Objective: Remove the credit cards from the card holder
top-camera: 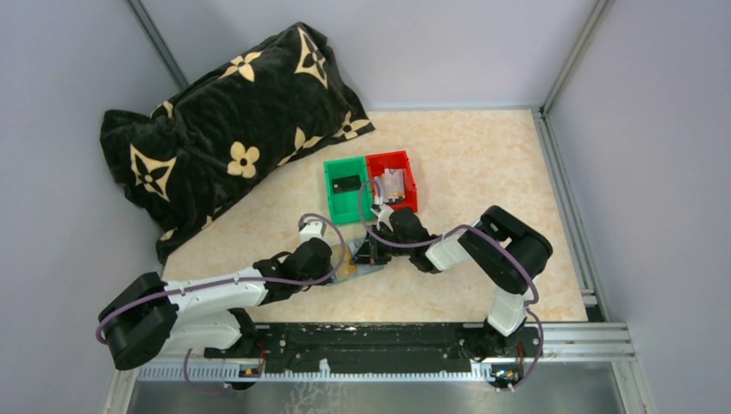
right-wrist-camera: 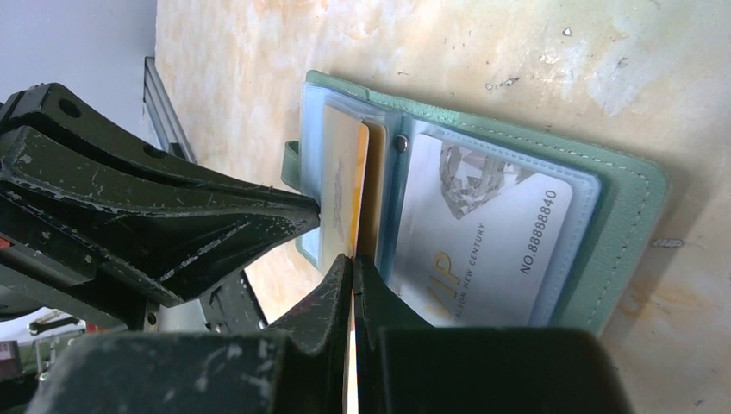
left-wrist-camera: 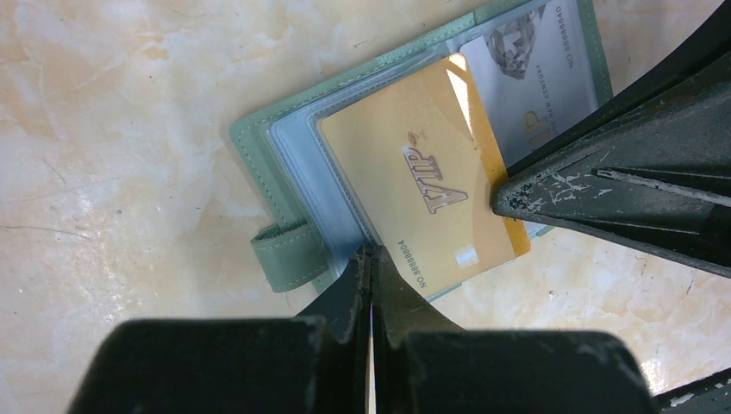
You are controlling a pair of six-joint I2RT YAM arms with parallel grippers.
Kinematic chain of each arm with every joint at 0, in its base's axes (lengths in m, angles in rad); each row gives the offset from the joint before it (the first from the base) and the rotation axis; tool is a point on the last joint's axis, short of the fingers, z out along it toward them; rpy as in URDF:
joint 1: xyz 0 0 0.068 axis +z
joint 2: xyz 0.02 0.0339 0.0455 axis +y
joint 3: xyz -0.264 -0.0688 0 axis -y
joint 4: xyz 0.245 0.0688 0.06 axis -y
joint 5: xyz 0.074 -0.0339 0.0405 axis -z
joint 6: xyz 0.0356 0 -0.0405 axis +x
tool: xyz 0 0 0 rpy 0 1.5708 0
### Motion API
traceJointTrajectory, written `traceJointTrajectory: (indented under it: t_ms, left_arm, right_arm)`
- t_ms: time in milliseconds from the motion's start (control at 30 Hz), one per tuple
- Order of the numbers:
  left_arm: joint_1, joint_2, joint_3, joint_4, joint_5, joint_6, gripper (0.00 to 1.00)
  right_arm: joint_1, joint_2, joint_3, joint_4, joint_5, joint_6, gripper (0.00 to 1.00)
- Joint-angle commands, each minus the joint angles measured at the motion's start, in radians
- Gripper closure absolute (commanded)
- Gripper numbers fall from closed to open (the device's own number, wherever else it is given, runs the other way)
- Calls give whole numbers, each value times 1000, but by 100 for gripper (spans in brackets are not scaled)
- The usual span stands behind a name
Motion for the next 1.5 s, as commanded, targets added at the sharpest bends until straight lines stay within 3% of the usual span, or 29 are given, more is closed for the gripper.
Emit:
traceJointTrajectory:
  t_ms: [0, 433, 500, 567, 600, 700, 867, 1100, 1333, 1467]
  left_arm:
    - [9, 44, -33, -111, -4, 18, 100]
    - [9, 20, -33, -122, -5, 17, 100]
    - [9, -17, -31, -137, -13, 14, 85]
    - [9, -71, -18, -164, -23, 16, 55]
    - [9, -101, -11, -174, -26, 22, 45]
    - [9, -189, 10, -190, -34, 42, 30]
    - [9, -295, 14, -149, -13, 83, 27]
    - [12, -486, -84, 168, 163, 161, 27]
    - [13, -502, -60, 92, 154, 173, 27]
    - [13, -507, -66, 75, 144, 174, 27]
  right_arm:
    - [-13, -50, -10, 50, -2, -7, 100]
    - [-92, -157, -45, -15, -2, -44, 100]
    - [-101, -198, -58, -35, 9, -51, 100]
    - [-108, -243, -68, -68, 17, -64, 100]
    - [-110, -267, -72, -90, 25, -73, 100]
    - [-112, -350, -77, -155, 49, -95, 100]
    - [-116, -442, -46, -253, 58, -119, 100]
    - [-160, -530, -14, -282, 40, -91, 100]
    - [-355, -519, 149, -419, 60, -163, 100]
    - [-400, -383, 343, -574, 137, -288, 100]
